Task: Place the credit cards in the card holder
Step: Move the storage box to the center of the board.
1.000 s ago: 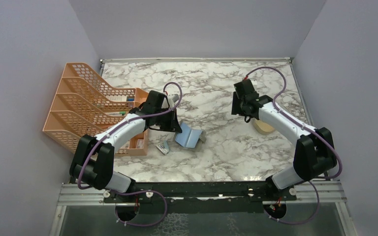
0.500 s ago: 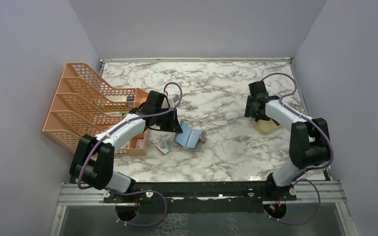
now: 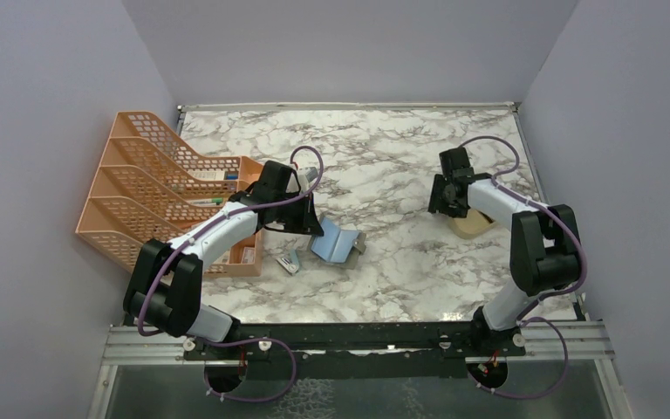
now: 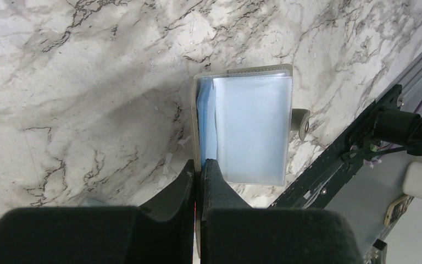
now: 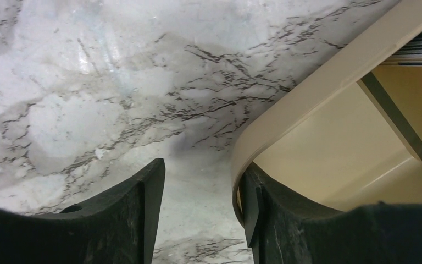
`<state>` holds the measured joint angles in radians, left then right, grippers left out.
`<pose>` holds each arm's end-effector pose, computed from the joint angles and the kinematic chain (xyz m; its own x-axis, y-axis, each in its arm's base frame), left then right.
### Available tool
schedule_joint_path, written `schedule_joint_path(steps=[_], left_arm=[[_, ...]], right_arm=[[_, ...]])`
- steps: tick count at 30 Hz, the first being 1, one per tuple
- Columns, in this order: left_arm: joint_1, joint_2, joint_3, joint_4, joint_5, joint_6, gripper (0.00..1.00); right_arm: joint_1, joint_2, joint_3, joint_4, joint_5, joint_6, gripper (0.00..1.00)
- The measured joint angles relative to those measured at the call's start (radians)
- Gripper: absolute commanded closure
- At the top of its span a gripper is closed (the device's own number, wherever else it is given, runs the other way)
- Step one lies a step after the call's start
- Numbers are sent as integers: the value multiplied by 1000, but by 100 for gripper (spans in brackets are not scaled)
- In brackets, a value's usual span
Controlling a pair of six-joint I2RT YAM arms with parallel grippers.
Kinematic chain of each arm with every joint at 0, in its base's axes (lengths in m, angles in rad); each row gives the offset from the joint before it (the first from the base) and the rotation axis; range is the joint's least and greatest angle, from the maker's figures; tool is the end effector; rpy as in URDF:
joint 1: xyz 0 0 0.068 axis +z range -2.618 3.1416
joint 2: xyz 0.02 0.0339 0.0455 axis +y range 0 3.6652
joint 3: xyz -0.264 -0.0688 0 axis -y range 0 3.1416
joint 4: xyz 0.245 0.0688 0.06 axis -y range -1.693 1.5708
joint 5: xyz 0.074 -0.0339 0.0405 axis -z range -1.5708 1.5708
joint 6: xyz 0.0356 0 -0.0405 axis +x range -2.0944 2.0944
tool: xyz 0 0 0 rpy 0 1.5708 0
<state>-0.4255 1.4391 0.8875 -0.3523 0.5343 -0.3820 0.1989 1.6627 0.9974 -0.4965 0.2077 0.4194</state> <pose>0.2568 -0.1363 0.2157 -0.9035 0.0572 -0.4248 0.3291 0.7276 -0.6019 0.3125 0.0555 0.1725 -0.8675 0.2316 -0.4403 0.2631 0.9647 -0.0109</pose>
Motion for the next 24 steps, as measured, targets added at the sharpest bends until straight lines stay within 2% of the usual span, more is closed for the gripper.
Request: schedule_joint_path(steps=[6,14,19,24], left_arm=[[0,0,0,0,0,1,100],[0,0,0,0,-1,10,100],[0,0,0,0,-1,11,100],[0,0,0,0,-2,11,100]], right_arm=[[4,0,-2,35,-114,50,53],[55,22,17,69,-206,103,52],[67,29,51,49,-205,89,49],[68,2,88,14,-129,9,49]])
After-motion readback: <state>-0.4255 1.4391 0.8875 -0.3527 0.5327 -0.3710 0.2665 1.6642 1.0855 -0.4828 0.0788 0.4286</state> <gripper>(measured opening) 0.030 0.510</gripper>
